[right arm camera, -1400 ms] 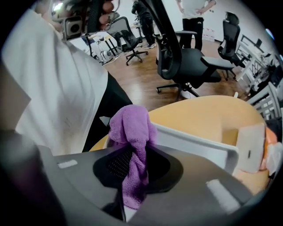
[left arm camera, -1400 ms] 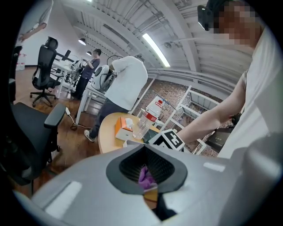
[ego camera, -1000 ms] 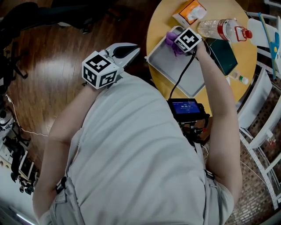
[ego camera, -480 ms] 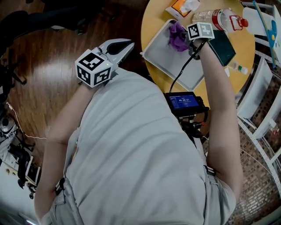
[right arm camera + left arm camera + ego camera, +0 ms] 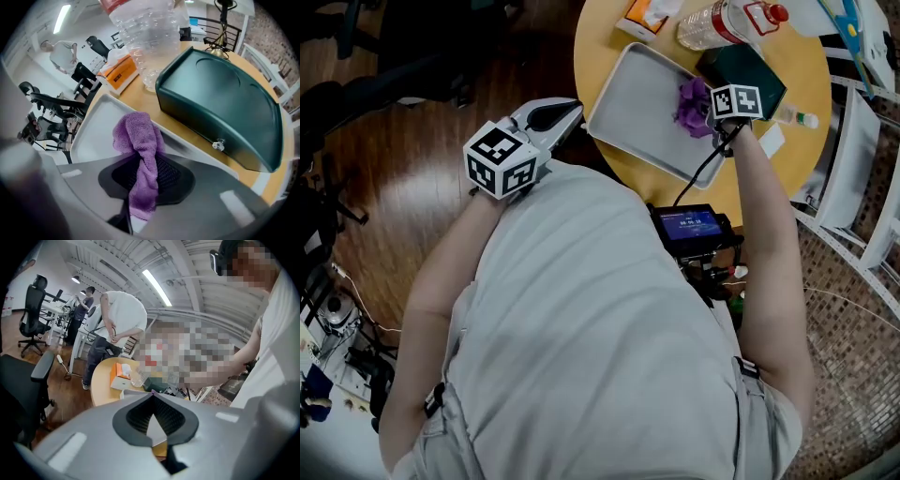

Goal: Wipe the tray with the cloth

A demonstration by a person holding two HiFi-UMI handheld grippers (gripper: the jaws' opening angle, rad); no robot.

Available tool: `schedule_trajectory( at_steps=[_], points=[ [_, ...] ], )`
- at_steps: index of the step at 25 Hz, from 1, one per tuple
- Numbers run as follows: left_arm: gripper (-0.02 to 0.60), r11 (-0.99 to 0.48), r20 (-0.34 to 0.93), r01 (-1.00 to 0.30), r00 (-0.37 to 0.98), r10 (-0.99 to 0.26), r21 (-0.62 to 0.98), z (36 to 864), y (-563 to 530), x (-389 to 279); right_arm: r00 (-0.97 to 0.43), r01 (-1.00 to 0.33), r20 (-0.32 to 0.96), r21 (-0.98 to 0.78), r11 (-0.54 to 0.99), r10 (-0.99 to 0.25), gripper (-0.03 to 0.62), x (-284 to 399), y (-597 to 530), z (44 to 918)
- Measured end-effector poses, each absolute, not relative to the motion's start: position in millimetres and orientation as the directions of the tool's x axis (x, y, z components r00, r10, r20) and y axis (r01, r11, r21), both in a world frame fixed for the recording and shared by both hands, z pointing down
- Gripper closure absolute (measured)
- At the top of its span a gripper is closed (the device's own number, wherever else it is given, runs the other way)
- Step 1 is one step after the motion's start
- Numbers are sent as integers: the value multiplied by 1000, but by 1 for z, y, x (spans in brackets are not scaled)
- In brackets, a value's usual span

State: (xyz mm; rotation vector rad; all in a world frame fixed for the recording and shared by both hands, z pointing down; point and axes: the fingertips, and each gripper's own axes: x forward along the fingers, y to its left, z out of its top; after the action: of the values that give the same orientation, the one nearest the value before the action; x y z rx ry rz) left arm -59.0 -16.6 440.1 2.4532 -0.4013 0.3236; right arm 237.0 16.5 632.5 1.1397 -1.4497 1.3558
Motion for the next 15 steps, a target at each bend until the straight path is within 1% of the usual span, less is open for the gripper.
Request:
schedule_trajectory(
  at_steps=[3, 6, 8, 9, 11, 15],
  points=[
    [581, -771, 319, -338, 930, -185, 539, 436, -14, -45, -274, -962, 951, -274, 21, -145, 485, 239, 18, 623],
    [581, -780, 315, -318, 935, -165, 538, 434, -16, -34, -324, -937, 898, -349, -34, -298, 476, 247, 20, 590],
    [581, -786, 314, -304, 938, -148, 538, 434, -17, -28, -343, -914, 831, -402, -48, -438, 491, 253, 21, 555],
    [581, -789, 314, -297, 939, -140, 538, 434, -16, -25, -347, -906, 789, -422, -37, -506, 501, 254, 21, 538],
    [581, -795, 310, -282, 942, -125, 537, 433, -16, -16, -357, -895, 693, -447, 15, -626, 540, 253, 24, 504],
    [581, -826, 294, -223, 953, -73, 518, 422, -17, 10, -372, -890, 495, -430, 150, -785, 571, 241, 45, 438]
  ],
)
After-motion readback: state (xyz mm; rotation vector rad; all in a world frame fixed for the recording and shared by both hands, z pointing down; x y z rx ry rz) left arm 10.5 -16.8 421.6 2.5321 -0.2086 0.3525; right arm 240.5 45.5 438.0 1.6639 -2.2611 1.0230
